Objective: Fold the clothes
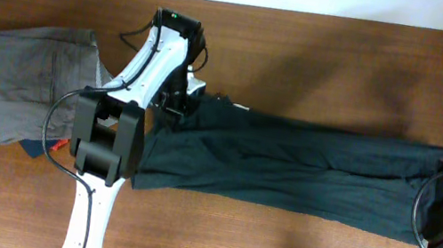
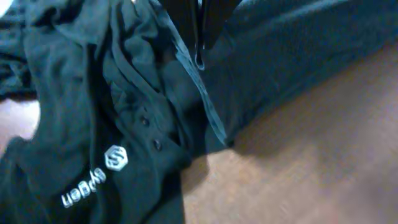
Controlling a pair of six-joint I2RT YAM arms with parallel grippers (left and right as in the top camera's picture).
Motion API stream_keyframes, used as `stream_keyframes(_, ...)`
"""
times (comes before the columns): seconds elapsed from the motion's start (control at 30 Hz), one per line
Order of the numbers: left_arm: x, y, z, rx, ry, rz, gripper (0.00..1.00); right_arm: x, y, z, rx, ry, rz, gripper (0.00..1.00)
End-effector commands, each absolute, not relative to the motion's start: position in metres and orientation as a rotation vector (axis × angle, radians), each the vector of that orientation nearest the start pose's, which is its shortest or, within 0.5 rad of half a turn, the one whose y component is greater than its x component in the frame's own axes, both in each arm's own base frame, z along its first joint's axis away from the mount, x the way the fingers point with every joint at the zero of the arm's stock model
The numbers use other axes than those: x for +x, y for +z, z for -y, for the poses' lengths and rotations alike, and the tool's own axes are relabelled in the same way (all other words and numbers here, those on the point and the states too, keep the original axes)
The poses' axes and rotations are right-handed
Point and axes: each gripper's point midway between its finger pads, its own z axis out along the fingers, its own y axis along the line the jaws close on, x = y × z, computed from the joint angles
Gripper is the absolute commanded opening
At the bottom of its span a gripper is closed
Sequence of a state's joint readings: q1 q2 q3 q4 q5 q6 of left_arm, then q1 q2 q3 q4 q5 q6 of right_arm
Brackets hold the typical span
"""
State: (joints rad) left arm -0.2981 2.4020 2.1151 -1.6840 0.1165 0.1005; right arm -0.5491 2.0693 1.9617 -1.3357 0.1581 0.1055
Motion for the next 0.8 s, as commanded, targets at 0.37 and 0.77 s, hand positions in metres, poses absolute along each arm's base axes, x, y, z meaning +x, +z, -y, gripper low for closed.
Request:
stream_keyframes(0.37,0.351,0.074,0.115,0.636,-0.030,-3.446,0.22,0.321,0.143,0.250,1.029,-0.398,-2.955,0.34)
stream_keyframes(0.77,0.369,0.093,0.107,0.550,-0.087,-3.369,0.35,0.367,0.147,0.162,0.744,0.470,-2.899,0.53)
